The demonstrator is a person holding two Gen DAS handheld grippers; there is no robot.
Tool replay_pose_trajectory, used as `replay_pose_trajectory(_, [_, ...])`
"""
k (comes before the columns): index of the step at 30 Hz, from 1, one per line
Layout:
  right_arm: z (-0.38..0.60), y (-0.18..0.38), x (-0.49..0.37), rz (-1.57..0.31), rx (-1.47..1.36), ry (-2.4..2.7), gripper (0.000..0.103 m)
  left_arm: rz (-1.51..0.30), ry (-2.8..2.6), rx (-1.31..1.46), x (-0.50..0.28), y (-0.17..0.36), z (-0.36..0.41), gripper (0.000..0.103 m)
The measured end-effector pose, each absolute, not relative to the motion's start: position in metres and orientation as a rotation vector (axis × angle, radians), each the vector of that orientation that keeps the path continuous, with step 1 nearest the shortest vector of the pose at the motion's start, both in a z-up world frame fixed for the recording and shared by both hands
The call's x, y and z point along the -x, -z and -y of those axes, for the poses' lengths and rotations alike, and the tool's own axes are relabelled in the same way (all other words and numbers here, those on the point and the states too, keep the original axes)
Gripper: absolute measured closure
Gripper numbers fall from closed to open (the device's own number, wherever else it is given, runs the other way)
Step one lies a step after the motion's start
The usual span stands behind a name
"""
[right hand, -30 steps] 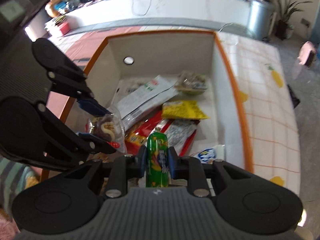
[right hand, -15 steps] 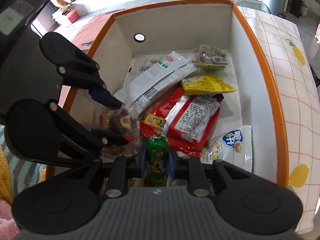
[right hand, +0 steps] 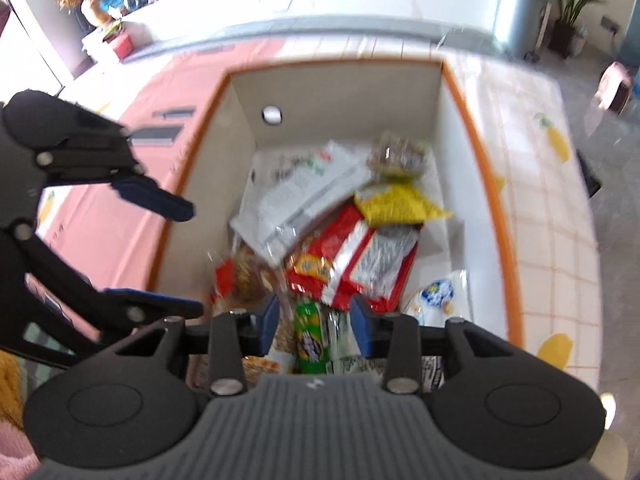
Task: Organize snacks
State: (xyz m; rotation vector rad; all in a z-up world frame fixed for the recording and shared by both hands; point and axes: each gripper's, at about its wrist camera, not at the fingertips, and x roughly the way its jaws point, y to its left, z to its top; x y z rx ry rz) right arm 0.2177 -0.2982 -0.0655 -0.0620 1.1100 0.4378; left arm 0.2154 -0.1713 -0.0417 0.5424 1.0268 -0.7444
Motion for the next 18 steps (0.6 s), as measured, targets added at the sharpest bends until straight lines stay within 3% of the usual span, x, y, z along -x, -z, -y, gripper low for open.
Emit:
replay_pose_trajectory(6, [0.287, 0.006, -0.185, -0.971, 0.047, -0.352, 0.045, -0.764, 0.579, -0.365, -0.163, -0.023, 0.116, 0.031])
replay_pose_trajectory(10, [0.272, -0.021, -0.15, -0.874, 0.067, -0.277, 0.043, -0.676, 0.445, -0.299, -0.126, -0.044, 0.094, 0.03])
replay_pose_trajectory(14, [0.252, -0.036, -0.11, -0.768, 0.101, -0.204, 0.037, -0.595, 0.323, -0.228, -0.095, -0.054, 0.075, 0.012])
replay_pose_trajectory(18, [0.229, -0.04, -0.071, -0.706, 0.127, -0.176, 0.03, -0.557, 0.2, -0.191, -0.069, -0.053, 0.061, 0.009])
